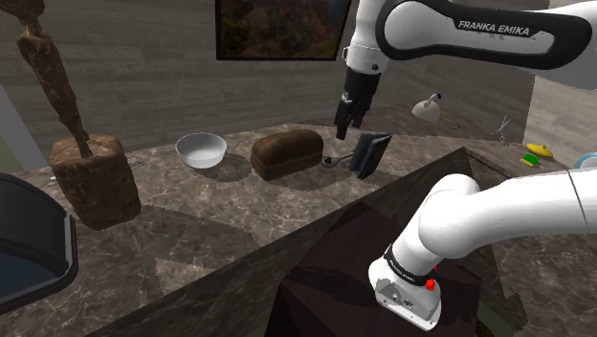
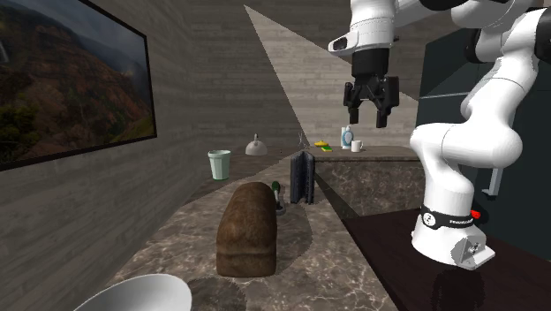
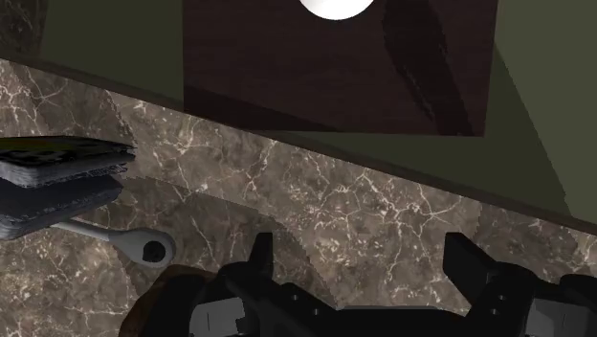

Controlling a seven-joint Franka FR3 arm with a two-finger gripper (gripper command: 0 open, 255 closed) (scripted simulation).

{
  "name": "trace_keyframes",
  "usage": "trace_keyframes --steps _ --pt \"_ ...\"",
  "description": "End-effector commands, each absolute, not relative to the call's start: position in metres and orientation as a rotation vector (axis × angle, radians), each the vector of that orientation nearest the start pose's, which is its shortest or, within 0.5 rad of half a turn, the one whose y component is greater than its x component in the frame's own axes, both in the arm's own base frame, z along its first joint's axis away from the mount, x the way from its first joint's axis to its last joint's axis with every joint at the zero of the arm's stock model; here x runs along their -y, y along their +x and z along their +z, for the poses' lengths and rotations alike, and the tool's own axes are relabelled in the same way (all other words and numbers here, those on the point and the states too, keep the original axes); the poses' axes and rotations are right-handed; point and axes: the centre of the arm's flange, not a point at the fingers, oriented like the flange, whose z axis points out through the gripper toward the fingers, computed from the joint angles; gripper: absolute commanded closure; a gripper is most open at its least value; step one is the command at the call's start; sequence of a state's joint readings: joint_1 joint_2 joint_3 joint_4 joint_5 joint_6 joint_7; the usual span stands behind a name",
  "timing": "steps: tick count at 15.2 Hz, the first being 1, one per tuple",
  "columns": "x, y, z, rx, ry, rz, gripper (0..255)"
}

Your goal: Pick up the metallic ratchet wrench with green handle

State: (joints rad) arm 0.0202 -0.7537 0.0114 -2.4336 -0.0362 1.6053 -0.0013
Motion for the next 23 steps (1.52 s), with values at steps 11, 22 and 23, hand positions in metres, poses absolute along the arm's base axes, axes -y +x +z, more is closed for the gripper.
trace_keyframes --steps 11,22,23 --pt "0.102 0.284 0.48 0.563 -3.131 0.084 0" --pt "0.226 0.292 0.403 1.106 -2.977 0.044 0" --pt "0.236 0.295 0.396 1.154 -2.959 0.04 0"
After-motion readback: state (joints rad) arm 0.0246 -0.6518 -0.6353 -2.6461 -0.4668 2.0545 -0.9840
